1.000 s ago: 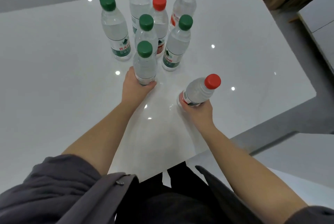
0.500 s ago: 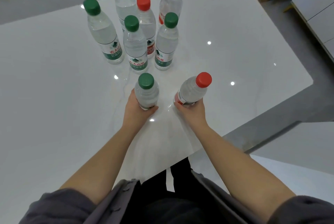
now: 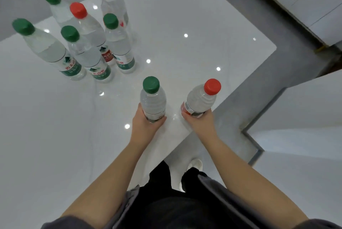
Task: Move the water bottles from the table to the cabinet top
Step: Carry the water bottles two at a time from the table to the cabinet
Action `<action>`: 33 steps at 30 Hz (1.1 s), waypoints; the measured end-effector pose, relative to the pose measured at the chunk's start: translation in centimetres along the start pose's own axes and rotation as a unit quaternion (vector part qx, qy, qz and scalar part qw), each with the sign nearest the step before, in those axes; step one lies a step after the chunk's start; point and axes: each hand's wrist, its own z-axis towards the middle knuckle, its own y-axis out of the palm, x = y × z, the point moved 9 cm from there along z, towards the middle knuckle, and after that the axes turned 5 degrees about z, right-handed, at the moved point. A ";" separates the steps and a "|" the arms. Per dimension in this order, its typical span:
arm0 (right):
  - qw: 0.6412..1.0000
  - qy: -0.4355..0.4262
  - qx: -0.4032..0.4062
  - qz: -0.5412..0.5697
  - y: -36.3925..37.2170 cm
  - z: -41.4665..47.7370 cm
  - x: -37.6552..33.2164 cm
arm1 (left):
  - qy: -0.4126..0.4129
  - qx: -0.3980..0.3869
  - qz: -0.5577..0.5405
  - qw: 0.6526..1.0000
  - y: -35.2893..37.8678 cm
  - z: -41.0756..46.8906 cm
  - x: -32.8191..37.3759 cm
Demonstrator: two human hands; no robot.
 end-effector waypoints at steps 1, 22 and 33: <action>1.000 0.000 0.018 0.007 -1.9 -0.4 0.2 | 0.007 -0.015 0.000 1.000 1.5 -0.4 0.9; 0.945 0.007 0.311 0.104 -36.1 -12.6 3.0 | 0.173 -0.248 -0.022 0.953 31.0 -13.3 20.5; 0.883 -0.158 0.401 0.184 -42.2 -14.2 -10.3 | 0.262 -0.278 -0.150 0.912 29.9 -14.1 37.9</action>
